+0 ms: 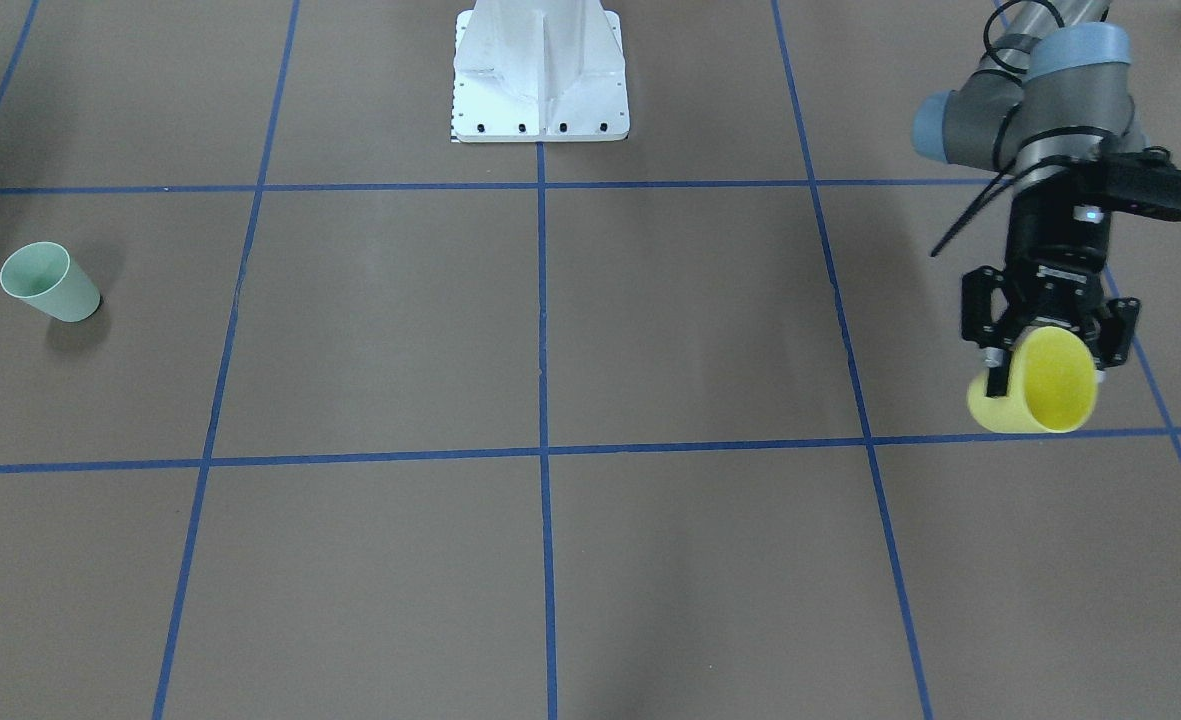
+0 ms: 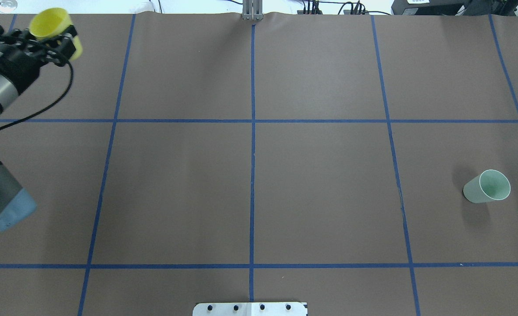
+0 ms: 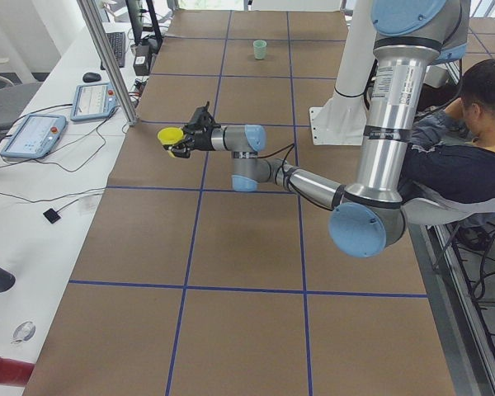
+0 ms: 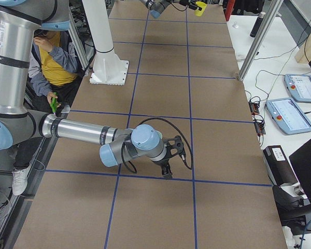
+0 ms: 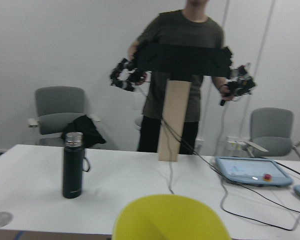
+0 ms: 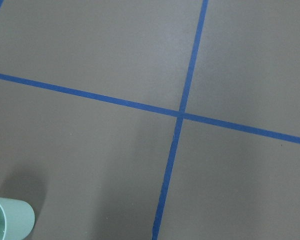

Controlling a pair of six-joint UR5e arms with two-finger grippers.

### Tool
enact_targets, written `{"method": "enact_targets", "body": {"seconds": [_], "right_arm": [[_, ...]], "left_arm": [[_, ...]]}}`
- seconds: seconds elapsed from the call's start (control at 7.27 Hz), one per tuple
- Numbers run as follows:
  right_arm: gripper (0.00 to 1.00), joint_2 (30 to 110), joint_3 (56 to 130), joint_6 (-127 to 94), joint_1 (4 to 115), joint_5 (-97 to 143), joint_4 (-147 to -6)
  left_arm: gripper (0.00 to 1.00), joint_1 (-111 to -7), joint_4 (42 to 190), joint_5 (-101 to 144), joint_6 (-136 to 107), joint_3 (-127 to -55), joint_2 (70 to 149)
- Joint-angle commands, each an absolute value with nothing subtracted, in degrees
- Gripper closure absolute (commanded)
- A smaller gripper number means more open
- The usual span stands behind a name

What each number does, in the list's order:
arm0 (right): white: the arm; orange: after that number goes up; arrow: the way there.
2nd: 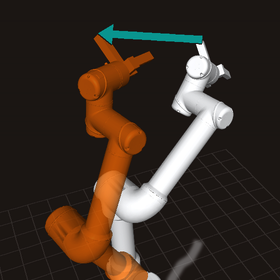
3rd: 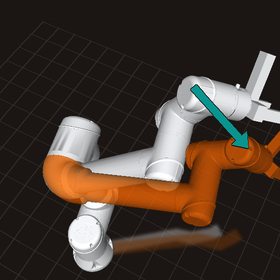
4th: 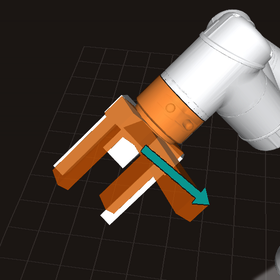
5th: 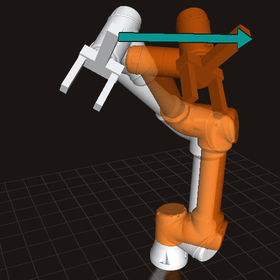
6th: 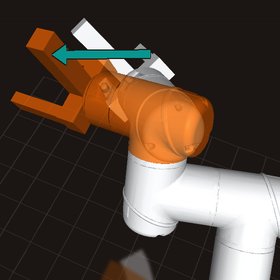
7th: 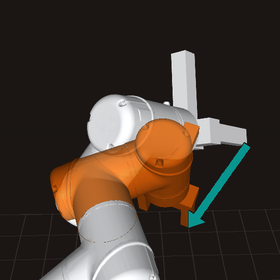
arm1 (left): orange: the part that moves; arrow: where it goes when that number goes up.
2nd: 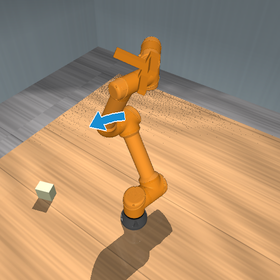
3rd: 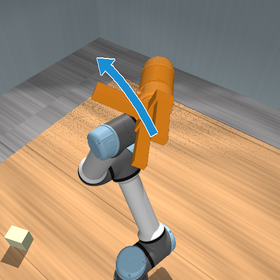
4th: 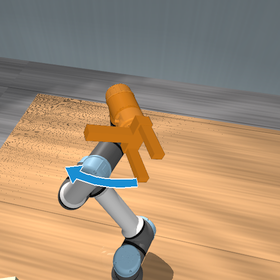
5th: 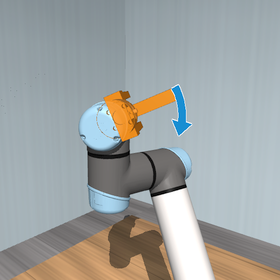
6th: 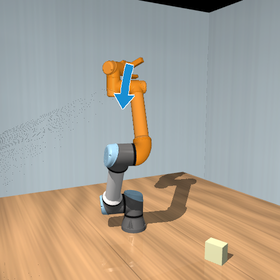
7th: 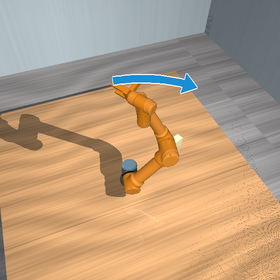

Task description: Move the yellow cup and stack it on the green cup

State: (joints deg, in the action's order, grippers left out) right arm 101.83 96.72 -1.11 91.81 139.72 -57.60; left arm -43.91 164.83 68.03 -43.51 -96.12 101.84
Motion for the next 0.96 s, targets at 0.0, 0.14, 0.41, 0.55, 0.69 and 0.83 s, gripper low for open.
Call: {"method": "enact_targets", "body": {"seconds": [0.0, 0.14, 0.41, 0.55, 0.69, 0.83], "right_arm": [[0.00, 99.4, 97.9, -1.8, 91.5, 144.2, -56.8], [0.00, 98.2, 99.7, -3.0, 91.5, 145.5, -57.5], [0.00, 94.2, 101.7, -15.9, 88.3, 148.5, -57.5], [0.01, 89.6, 101.7, -19.9, 85.7, 148.9, -58.1], [0.01, 85.4, 102.1, -27.5, 82.5, 148.5, -58.1], [0.01, 80.5, 102.2, -36.2, 78.4, 147.5, -58.2]], "left_arm": [[1.00, -32.4, 165.1, 68.3, -40.8, -96.6, 108.1], [1.00, -26.4, 165.0, 68.1, -40.4, -96.4, 111.9], [1.00, -21.3, 165.1, 68.7, -36.2, -96.2, 115.7], [1.00, -20.7, 165.1, 72.0, -30.1, -95.5, 118.4], [1.00, -20.7, 165.1, 76.1, -24.5, -95.9, 119.6], [1.00, -20.8, 165.0, 76.7, -19.7, -95.9, 121.4]]}}
